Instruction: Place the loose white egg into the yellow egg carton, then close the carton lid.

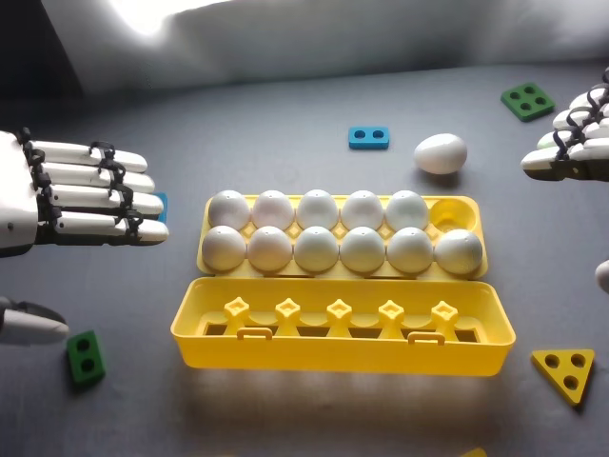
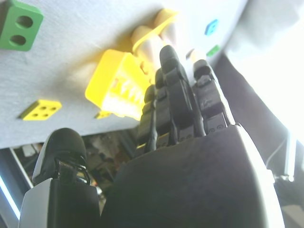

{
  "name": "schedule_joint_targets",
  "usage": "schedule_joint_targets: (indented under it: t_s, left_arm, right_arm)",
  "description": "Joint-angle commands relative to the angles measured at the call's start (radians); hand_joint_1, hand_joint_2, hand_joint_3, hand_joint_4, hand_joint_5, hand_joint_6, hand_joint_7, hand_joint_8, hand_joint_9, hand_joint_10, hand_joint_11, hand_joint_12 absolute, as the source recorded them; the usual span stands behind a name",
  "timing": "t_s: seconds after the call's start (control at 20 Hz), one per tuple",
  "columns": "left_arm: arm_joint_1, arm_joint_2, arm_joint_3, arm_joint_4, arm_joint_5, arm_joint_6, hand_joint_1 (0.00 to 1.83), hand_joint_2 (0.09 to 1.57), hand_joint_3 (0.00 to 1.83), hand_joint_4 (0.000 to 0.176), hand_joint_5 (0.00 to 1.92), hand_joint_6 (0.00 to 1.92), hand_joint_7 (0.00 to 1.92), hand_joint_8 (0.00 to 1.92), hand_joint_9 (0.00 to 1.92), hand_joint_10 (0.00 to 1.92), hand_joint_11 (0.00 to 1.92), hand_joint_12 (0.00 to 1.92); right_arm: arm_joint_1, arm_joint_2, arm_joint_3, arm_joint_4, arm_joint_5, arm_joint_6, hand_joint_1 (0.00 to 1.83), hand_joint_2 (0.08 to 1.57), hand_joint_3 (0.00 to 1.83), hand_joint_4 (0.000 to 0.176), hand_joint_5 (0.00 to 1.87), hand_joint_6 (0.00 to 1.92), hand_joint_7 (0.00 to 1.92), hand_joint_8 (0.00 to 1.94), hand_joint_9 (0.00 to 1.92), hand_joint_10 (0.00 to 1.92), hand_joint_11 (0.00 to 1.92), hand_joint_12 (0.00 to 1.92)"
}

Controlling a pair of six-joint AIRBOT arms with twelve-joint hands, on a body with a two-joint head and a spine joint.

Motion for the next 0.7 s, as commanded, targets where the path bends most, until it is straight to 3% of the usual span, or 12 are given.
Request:
schedule_joint_targets:
  t_s: [0.0,0.1,0.2,0.4,0.55,0.65]
  left_arm:
    - [0.003,0.017,0.010,-0.066,-0.055,0.003,0.00,1.22,0.04,0.000,0.08,0.00,0.06,0.00,0.02,0.00,0.00,0.00]
    - [0.004,0.017,0.009,-0.066,-0.056,-0.001,0.00,1.22,0.03,0.000,0.08,0.00,0.06,0.00,0.02,0.00,0.00,0.00]
    - [0.009,0.017,0.005,-0.066,-0.057,-0.004,0.00,1.22,0.03,0.000,0.09,0.00,0.07,0.01,0.03,0.00,0.00,0.00]
    - [0.016,0.017,0.003,-0.066,-0.047,-0.017,0.00,1.23,0.03,0.000,0.10,0.00,0.09,0.01,0.05,0.01,0.00,0.00]
    - [0.003,0.016,0.009,-0.066,-0.036,-0.027,0.00,1.23,0.02,0.000,0.11,0.00,0.09,0.01,0.05,0.01,0.00,0.00]
    - [0.002,0.016,0.014,-0.056,-0.048,-0.028,0.00,1.23,0.02,0.000,0.12,0.01,0.10,0.01,0.06,0.01,0.00,0.00]
  right_arm:
    - [0.016,0.011,0.005,0.031,0.062,0.007,0.00,1.14,0.01,0.000,0.17,0.00,0.16,0.00,0.10,0.01,0.00,0.18]
    - [0.017,0.011,0.005,0.031,0.062,0.007,0.00,1.14,0.00,0.000,0.15,0.00,0.13,0.00,0.06,0.00,0.00,0.05]
    - [0.021,0.010,0.011,0.034,0.059,0.007,0.00,1.15,0.00,0.000,0.17,0.00,0.15,0.00,0.09,0.01,0.00,0.15]
    - [0.024,-0.021,0.087,0.065,0.037,0.002,0.00,1.14,0.00,0.000,0.15,0.00,0.13,0.00,0.07,0.00,0.00,0.06]
    - [0.032,-0.061,0.148,0.160,0.021,-0.138,0.00,1.12,0.00,0.000,0.13,0.00,0.11,0.00,0.06,0.00,0.00,0.05]
    - [0.046,-0.109,0.187,0.160,-0.015,-0.177,0.03,1.06,0.00,0.000,0.13,0.00,0.09,0.00,0.06,0.00,0.00,0.09]
